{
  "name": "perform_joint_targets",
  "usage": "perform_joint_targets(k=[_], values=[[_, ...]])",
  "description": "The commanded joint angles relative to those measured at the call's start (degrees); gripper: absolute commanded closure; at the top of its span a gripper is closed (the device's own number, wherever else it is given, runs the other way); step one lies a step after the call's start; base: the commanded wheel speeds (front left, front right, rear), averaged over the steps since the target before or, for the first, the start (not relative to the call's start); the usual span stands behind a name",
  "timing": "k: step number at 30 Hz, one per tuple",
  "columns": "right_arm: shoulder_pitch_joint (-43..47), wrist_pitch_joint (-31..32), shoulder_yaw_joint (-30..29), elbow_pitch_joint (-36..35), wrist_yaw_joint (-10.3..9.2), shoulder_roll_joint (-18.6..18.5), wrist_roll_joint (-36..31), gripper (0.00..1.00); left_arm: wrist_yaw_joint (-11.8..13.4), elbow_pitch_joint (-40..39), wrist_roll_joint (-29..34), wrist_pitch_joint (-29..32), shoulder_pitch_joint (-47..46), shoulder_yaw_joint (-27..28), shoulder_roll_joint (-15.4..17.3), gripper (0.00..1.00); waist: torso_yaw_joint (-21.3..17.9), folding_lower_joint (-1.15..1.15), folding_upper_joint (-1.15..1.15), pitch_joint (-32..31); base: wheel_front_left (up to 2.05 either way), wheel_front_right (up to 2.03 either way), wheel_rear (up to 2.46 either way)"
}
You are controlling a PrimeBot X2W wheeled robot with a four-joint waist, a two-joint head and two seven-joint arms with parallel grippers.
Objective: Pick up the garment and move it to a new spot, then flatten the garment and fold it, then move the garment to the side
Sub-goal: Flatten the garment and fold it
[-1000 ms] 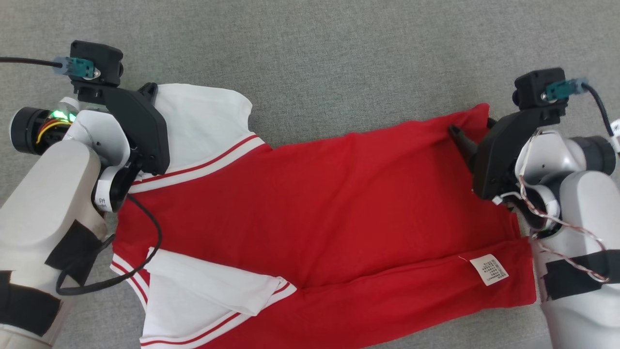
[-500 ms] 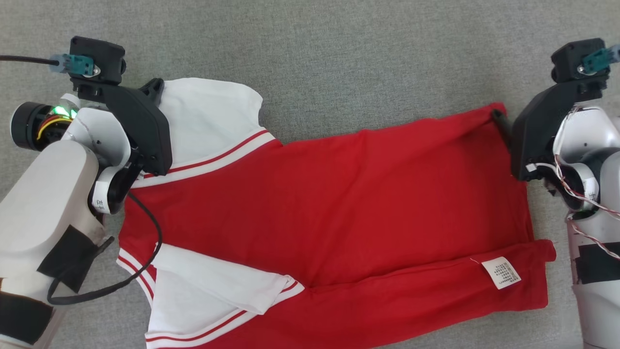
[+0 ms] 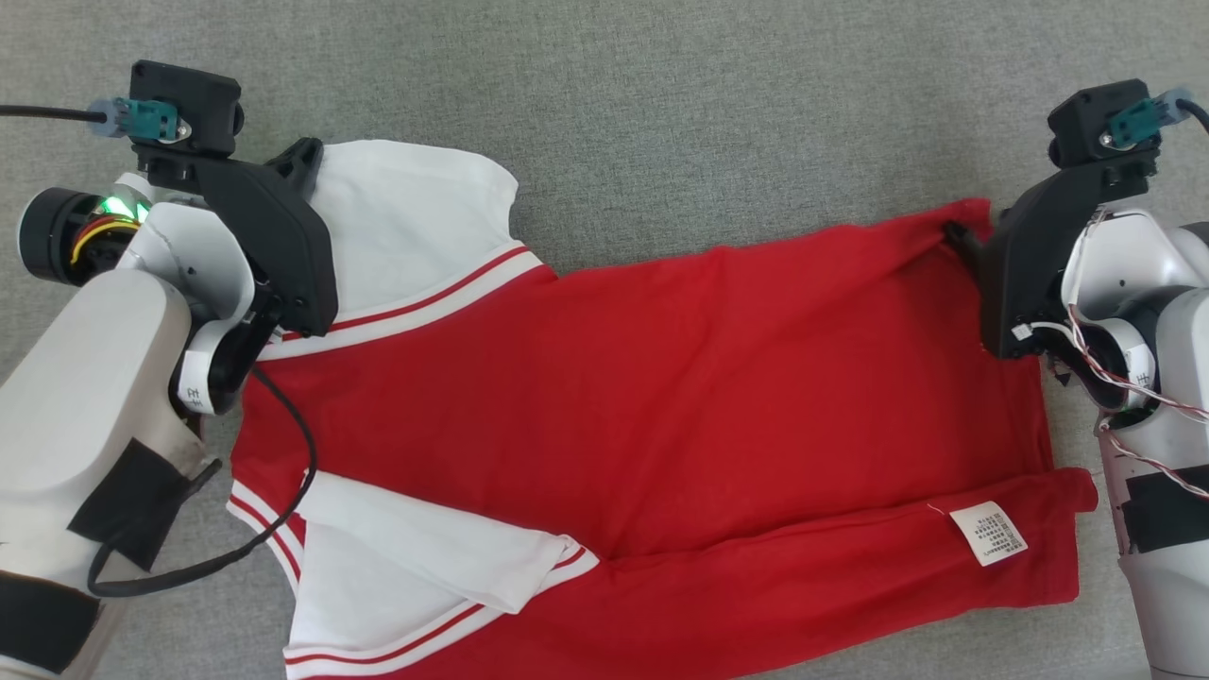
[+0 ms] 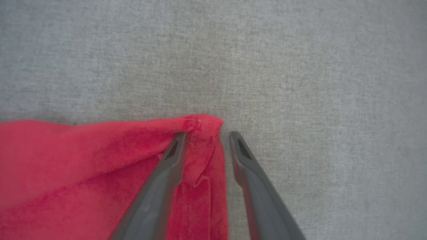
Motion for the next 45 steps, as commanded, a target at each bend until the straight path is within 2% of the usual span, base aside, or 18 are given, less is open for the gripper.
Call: perform_joint_targets(k=[1,2,13,20,21,22,23,24,30,37,45], values=[[0.35,-0.41,1.78,1.67,0.03,0.25,1.44,0.66,0.35,0.92,-0.16,-0.24,1.60,-0.42,-0.11,1.00,0.14,0.00,0.00,-0.07,0.00,0.00,0.00],[0.25,-0.91,2.05,2.10,0.02,0.03,1.72,1.00,0.36,1.03,-0.11,-0.75,1.65,-0.47,-0.35,1.00,0.22,0.00,0.00,-0.13,0.00,0.00,0.00],[-0.18,-6.99,2.54,4.58,0.02,-1.59,1.67,1.00,0.09,3.06,1.40,-6.02,0.45,-0.71,-1.79,1.00,0.72,0.00,0.00,-1.46,0.00,0.00,0.00],[-0.27,-10.38,2.78,5.82,0.02,-1.04,1.58,1.00,-0.15,4.43,2.55,-9.07,-0.51,-1.13,-2.50,1.00,0.77,0.00,0.00,-2.37,0.00,0.00,0.00],[-0.15,-10.80,2.62,6.00,0.02,-0.89,1.66,1.00,0.06,4.52,2.66,-9.79,-0.55,-1.01,-2.52,0.14,0.79,0.00,0.00,-2.46,0.00,0.00,0.00],[-0.07,-11.33,2.18,6.15,0.02,-0.67,1.60,1.00,0.13,4.81,2.46,-10.00,-0.47,-0.99,-2.66,0.00,0.82,0.00,0.00,-2.55,0.00,0.00,0.00],[0.07,-11.60,1.95,6.41,0.02,-0.42,1.65,0.75,0.01,4.97,2.56,-10.29,-0.40,-1.16,-2.77,0.00,0.89,0.00,0.00,-2.63,0.00,0.00,0.00],[0.17,-12.05,1.34,6.63,0.02,-0.07,1.70,0.00,-0.07,5.12,2.75,-10.35,-0.38,-1.30,-2.73,0.00,0.95,0.00,0.00,-2.72,0.00,0.00,0.00],[0.56,-13.49,-0.21,7.65,0.02,1.48,0.45,0.00,-0.36,5.84,2.69,-11.75,-0.39,-1.32,-2.66,0.00,1.40,0.00,0.00,-3.31,0.00,0.00,0.00],[1.32,-12.82,-0.37,7.82,0.02,2.21,-0.34,0.00,-0.85,6.24,1.41,-9.61,0.94,-2.02,-2.98,0.00,1.27,0.00,0.00,-4.01,0.00,0.00,0.00],[0.70,-13.25,0.58,7.65,0.02,1.90,0.32,0.00,0.29,7.49,1.56,-8.15,0.09,-2.63,-3.25,0.00,0.56,0.00,0.00,-3.30,0.00,0.00,0.00]])
